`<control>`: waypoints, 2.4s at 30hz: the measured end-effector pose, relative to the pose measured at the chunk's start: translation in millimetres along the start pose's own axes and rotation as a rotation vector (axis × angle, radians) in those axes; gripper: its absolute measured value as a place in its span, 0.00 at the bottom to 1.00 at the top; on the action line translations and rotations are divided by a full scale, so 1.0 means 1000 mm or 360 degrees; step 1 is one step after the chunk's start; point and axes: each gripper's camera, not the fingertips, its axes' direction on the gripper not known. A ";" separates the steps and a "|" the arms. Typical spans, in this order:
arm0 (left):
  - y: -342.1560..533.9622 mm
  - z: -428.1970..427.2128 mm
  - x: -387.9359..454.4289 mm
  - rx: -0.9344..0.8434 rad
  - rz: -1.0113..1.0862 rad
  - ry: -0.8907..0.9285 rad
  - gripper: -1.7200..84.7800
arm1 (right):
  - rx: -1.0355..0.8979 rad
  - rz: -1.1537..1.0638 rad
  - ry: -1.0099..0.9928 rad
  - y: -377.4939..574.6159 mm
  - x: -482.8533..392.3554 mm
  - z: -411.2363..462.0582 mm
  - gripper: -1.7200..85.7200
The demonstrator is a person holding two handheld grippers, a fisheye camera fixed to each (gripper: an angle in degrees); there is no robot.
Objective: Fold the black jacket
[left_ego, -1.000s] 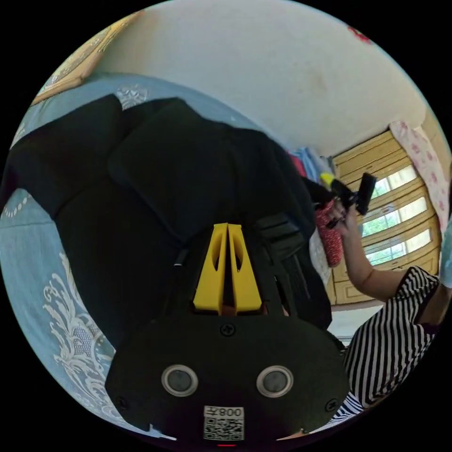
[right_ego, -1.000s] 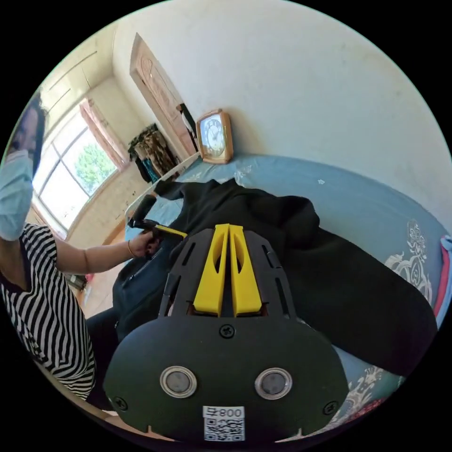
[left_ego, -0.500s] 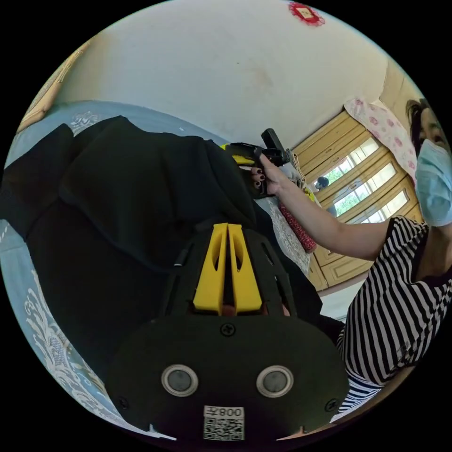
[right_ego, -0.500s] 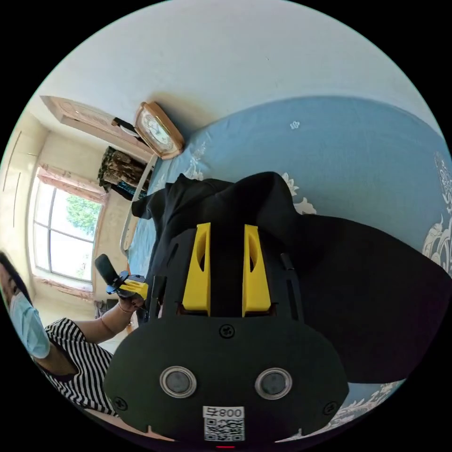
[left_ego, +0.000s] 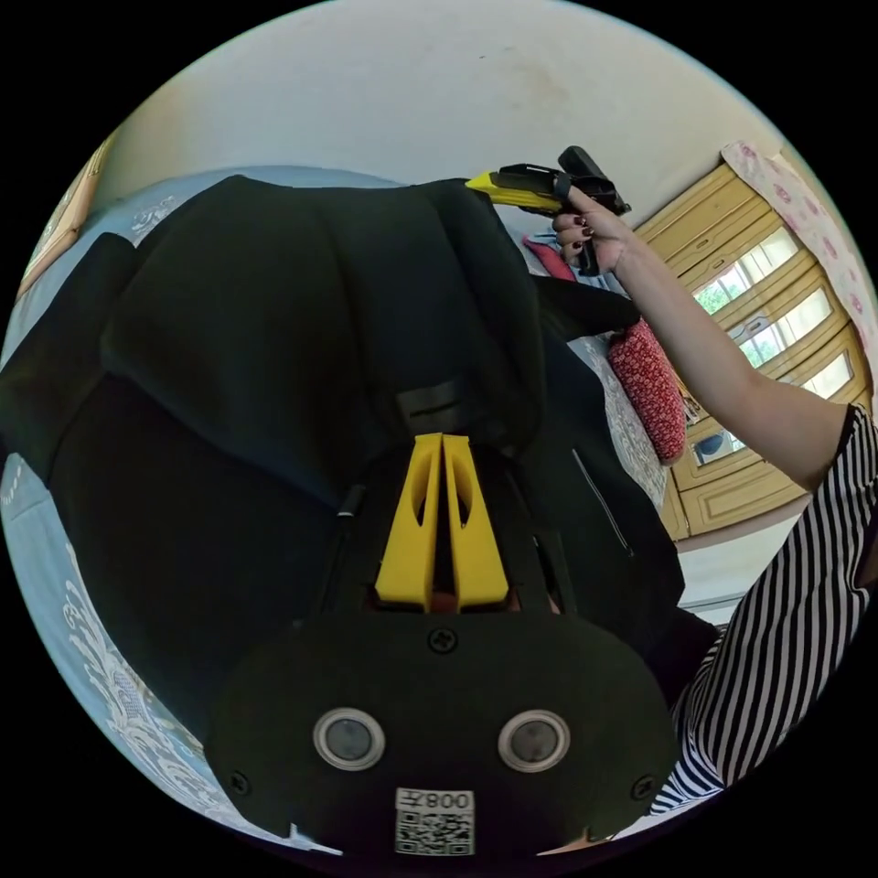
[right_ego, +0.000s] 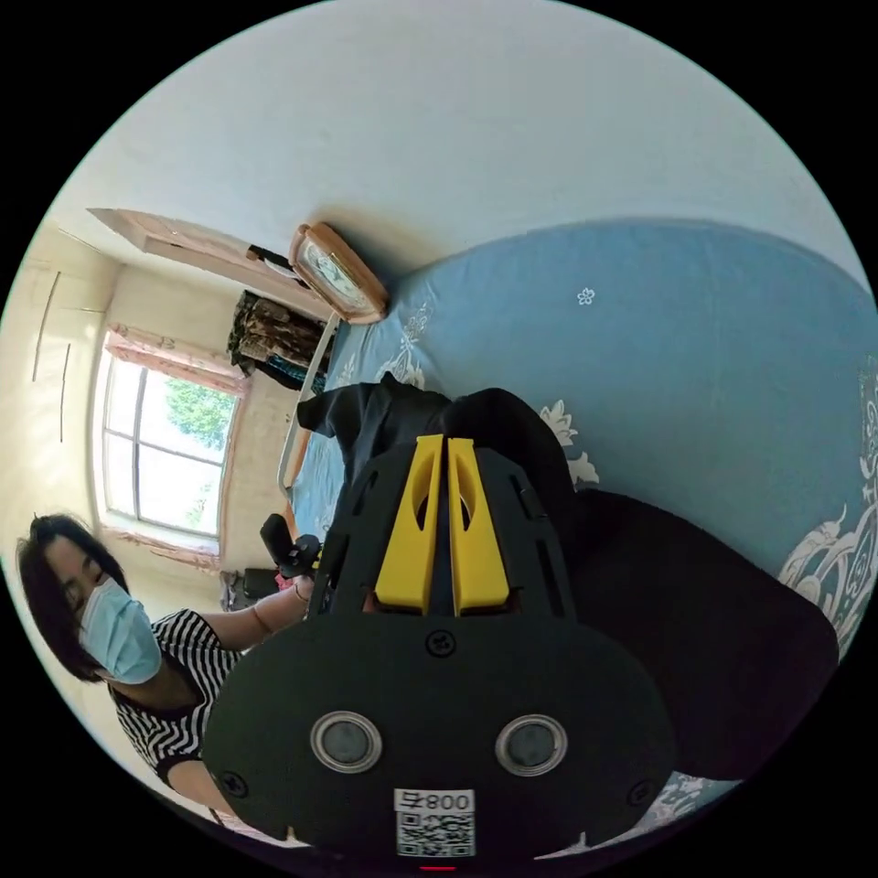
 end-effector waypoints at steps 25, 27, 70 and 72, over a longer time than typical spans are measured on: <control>-0.007 0.050 -0.071 0.0372 -0.0276 -0.0142 0.02 | -0.0252 -0.0383 0.0830 0.171 -0.085 0.126 0.02; -0.009 0.077 -0.079 0.0167 -0.0321 -0.0209 0.02 | -0.0144 -0.0272 0.0659 0.175 -0.074 0.118 0.02; -0.205 0.266 0.069 -0.0193 -0.0303 0.1190 0.08 | 0.0381 -0.0031 0.0362 0.474 0.043 -0.044 0.06; -0.202 0.252 0.058 -0.0130 -0.0363 0.1245 0.07 | 0.0443 0.0080 0.0258 0.496 0.060 -0.055 0.07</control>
